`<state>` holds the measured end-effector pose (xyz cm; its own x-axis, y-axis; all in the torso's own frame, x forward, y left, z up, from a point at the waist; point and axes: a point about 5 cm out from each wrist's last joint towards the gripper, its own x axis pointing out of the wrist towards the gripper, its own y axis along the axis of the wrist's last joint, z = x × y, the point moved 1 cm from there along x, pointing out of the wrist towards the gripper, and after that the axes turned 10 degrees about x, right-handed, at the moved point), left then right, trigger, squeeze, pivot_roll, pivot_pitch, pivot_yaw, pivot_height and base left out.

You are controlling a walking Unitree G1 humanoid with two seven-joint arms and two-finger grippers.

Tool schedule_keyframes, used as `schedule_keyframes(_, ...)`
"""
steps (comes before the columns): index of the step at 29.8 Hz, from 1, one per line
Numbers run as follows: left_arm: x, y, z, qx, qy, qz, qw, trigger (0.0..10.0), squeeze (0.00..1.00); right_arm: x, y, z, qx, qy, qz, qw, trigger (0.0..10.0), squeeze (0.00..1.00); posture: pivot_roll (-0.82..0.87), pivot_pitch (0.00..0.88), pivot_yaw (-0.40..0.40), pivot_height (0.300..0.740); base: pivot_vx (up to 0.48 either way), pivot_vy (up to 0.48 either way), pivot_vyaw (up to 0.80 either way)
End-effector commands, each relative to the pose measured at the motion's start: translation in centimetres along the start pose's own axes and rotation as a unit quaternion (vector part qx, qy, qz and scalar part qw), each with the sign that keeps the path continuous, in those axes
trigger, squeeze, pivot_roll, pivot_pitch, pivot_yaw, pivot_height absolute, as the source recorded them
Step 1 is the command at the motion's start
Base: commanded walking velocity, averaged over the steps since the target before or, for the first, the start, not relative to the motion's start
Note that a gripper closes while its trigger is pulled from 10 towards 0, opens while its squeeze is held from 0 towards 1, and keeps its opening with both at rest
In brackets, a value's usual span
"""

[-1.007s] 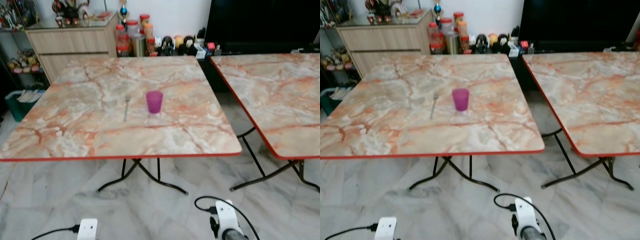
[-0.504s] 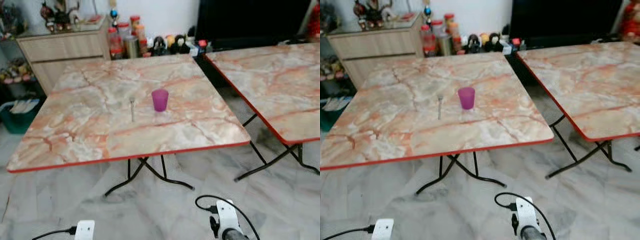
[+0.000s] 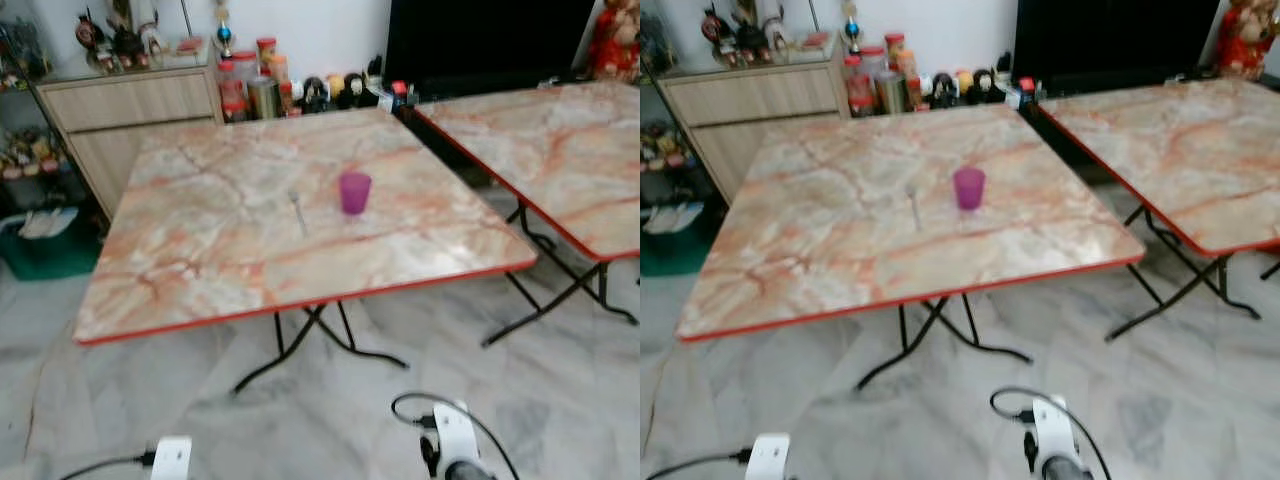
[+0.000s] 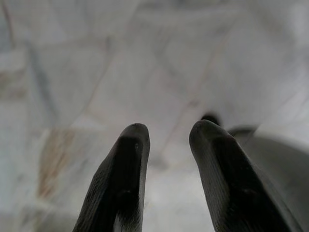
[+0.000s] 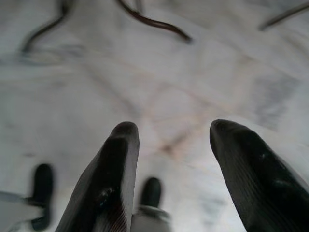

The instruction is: Setting the table

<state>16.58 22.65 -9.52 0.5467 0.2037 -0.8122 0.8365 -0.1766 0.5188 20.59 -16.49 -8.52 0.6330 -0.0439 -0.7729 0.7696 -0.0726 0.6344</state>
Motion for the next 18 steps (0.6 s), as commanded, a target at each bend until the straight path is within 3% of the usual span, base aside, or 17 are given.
schedule_keyframes(1, 0.07, 0.33, 0.00, 0.004, 0.000, 0.002, 1.000, 10.0, 0.00, 0.04, 0.35, 0.47, 0.000, -0.004, 0.006, 1.000, 10.0, 0.00, 0.07, 0.000, 0.022, 0.740, 0.000, 0.304, 0.00)
schedule_keyframes(14, 0.14, 0.99, 0.14, -0.002, -0.004, 0.017, 1.000, 10.0, 0.00, 0.08, 0.75, 0.27, -0.014, 0.003, 0.016, 1.000, 10.0, 0.00, 0.07, 0.000, 0.023, 0.740, 0.000, 0.022, 0.00)
schedule_keyframes(18, 0.14, 1.01, 0.15, -0.006, -0.006, 0.019, 1.000, 10.0, 0.00, 0.09, 0.88, 0.30, -0.017, 0.001, 0.021, 1.000, 10.0, 0.00, 0.07, 0.000, 0.024, 0.740, 0.000, 0.000, 0.79)
